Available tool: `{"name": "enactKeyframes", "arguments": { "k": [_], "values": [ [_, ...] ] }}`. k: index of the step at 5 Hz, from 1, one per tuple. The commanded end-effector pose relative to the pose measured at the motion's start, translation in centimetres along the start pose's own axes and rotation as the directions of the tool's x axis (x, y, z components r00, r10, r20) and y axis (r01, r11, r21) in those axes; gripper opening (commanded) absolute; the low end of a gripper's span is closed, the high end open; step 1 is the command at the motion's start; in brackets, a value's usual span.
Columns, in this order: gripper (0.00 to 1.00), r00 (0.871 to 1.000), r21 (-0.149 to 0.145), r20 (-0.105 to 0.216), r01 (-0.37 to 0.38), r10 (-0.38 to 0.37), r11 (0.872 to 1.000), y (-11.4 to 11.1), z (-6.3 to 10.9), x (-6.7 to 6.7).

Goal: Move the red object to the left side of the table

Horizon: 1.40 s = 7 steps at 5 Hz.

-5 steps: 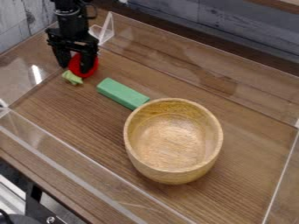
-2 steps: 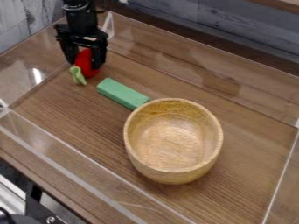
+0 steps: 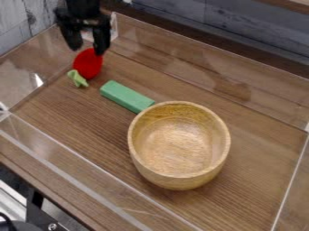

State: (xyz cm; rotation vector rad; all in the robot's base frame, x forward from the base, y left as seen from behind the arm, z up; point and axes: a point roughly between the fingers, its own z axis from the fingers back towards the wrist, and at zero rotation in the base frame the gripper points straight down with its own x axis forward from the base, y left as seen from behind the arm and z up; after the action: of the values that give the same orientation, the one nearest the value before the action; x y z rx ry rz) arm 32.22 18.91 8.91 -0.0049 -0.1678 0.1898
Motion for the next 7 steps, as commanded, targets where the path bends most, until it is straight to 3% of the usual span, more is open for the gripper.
{"name": "enactKeyframes", "arguments": {
  "k": [1,2,5,6,7],
  "values": [
    [1.0,0.995,0.005,0.097,0.011,-0.011,1.0,-0.4,4.9,0.7],
    [1.0,0.995,-0.009,0.1,0.023,-0.022,1.0,-0.5,5.1,0.6],
    [1.0,0.997,0.005,0.076,0.0,0.0,1.0,1.6,2.1,1.4],
    [1.0,0.998,-0.01,0.068,0.007,-0.006,1.0,1.1,2.2,1.1],
    [1.0,0.996,-0.023,0.082,0.023,-0.021,0.999,0.3,3.5,1.2]
  ]
}}
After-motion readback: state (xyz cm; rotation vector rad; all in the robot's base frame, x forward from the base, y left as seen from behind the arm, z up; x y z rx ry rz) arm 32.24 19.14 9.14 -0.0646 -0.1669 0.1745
